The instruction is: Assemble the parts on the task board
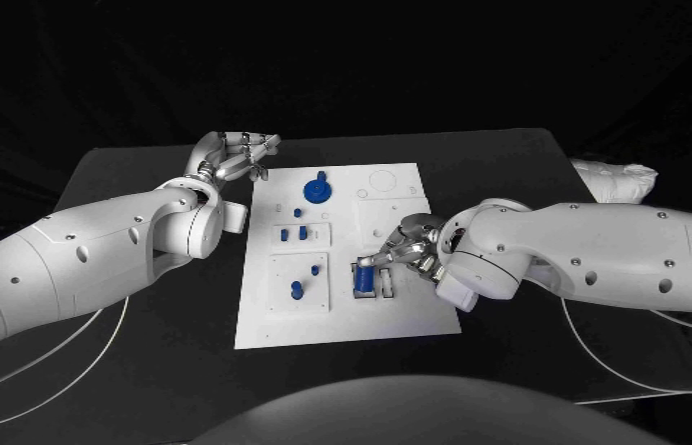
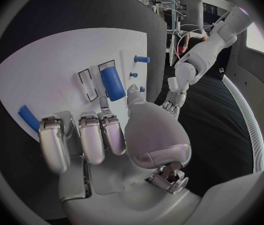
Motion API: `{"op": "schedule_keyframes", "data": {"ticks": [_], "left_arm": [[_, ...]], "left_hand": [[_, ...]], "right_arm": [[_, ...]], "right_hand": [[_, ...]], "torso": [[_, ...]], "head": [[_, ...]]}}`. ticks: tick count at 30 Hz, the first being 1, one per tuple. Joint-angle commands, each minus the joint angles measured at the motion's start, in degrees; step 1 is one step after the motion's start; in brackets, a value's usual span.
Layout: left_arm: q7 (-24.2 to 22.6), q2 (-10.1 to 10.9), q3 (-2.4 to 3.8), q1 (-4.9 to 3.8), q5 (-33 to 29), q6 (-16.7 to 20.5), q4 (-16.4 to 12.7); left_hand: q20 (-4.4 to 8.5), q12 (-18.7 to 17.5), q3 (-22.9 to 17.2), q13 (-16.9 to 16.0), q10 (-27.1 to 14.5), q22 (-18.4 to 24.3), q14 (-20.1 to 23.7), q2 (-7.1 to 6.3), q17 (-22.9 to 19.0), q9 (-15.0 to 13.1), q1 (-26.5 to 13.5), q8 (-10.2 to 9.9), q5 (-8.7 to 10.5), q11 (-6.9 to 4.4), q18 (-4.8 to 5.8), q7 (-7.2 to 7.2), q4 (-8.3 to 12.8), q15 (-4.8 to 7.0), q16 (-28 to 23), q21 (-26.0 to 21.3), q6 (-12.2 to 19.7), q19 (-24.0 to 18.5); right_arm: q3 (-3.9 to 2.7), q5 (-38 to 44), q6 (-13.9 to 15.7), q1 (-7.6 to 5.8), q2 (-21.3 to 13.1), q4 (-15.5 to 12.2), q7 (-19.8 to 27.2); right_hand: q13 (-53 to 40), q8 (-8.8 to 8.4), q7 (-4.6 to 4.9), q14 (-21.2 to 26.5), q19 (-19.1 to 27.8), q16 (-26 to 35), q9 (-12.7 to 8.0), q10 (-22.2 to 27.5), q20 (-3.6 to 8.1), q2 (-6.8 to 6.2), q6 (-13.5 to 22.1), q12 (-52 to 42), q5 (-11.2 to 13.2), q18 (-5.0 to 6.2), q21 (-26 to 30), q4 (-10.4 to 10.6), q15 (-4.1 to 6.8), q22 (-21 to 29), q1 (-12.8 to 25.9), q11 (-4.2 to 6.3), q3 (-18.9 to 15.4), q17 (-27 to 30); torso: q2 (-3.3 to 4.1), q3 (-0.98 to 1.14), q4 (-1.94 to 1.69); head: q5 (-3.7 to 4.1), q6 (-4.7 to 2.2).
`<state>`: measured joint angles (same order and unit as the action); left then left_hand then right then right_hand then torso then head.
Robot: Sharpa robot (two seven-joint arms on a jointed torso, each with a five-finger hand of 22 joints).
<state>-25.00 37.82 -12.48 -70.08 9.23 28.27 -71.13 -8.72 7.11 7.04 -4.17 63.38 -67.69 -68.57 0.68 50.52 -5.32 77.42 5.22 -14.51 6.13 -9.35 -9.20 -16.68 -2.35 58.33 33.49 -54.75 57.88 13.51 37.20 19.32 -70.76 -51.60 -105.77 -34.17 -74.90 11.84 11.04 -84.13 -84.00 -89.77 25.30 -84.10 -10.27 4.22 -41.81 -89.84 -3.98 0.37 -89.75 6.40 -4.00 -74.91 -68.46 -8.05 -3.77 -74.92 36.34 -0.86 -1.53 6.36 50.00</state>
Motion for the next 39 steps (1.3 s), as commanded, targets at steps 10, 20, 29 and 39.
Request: {"op": "schedule_keyframes", "data": {"ticks": [10, 20, 29, 39], "left_arm": [[-0.29, -0.15, 0.04, -0.01, 0.12, -0.93, -0.02], [-0.24, -0.17, 0.04, -0.01, 0.13, -0.93, -0.02], [-0.21, -0.17, 0.04, -0.01, 0.13, -0.96, -0.04], [-0.18, -0.11, 0.04, -0.01, 0.14, -0.95, -0.09]], "left_hand": [[-0.03, 0.15, 0.34, 0.01, -0.52, 0.05, -0.05, 0.40, -0.05, -0.05, 0.28, 0.38, -0.23, -0.01, -0.49, -0.14, -0.01, -0.06, -0.26, -0.27, 0.37, 0.31], [-0.03, 0.19, 0.39, 0.01, -0.54, 0.09, -0.04, 0.46, -0.04, -0.07, 0.36, 0.41, -0.23, -0.01, -0.50, -0.14, -0.02, -0.06, -0.26, -0.42, 0.35, 0.27], [-0.03, 0.19, 0.39, 0.01, -0.54, 0.09, -0.04, 0.46, -0.04, -0.07, 0.36, 0.41, -0.23, -0.01, -0.50, -0.14, -0.02, -0.06, -0.26, -0.42, 0.35, 0.27], [-0.03, 0.19, 0.39, 0.01, -0.54, 0.09, -0.04, 0.46, -0.04, -0.07, 0.36, 0.41, -0.23, -0.01, -0.50, -0.14, -0.02, -0.06, -0.26, -0.42, 0.35, 0.27]], "right_arm": [[0.02, 0.30, -3.22, 0.08, 1.85, 1.45, -1.80], [0.02, 0.61, -4.43, 0.09, 2.71, 2.54, -3.24], [0.02, 0.64, -3.35, 0.21, 2.80, 2.71, -2.36], [0.02, -1.23, -0.85, 0.32, 1.61, 2.15, 1.01]], "right_hand": [[-15.10, -0.90, 0.92, -5.87, -6.00, -0.23, -2.29, -5.90, -0.23, 0.96, -3.07, -0.16, -0.18, -0.37, -0.25, -0.82, -0.16, -15.09, -0.40, -0.11, 0.76, -15.08], [-15.10, -1.21, 0.34, -5.87, -6.00, -0.23, -3.87, -5.90, 0.23, 2.17, -5.50, -0.16, -1.03, -0.37, -0.25, -1.89, 0.36, -15.09, -1.70, 0.40, 2.10, -15.08], [-15.10, -2.63, -0.62, -5.87, -6.00, -0.23, -6.79, -5.90, 1.29, 5.67, -8.52, -0.16, -6.05, -0.37, -0.25, -3.91, 1.44, -15.09, -5.63, 1.31, 7.12, -15.08], [-15.10, -4.33, -1.13, -5.87, -6.00, -0.23, -9.29, -5.90, 1.75, 5.03, -10.60, -0.16, -8.76, -0.37, -0.25, -5.82, 1.88, -15.09, -7.48, 1.77, 10.86, -15.08]], "torso": [[0.02, -0.01, -0.02], [0.02, 0.01, -0.01], [0.00, 0.03, -0.01], [-0.02, 0.02, -0.01]], "head": [[0.14, 0.00], [0.13, 0.00], [0.11, 0.00], [-0.15, 0.00]]}}
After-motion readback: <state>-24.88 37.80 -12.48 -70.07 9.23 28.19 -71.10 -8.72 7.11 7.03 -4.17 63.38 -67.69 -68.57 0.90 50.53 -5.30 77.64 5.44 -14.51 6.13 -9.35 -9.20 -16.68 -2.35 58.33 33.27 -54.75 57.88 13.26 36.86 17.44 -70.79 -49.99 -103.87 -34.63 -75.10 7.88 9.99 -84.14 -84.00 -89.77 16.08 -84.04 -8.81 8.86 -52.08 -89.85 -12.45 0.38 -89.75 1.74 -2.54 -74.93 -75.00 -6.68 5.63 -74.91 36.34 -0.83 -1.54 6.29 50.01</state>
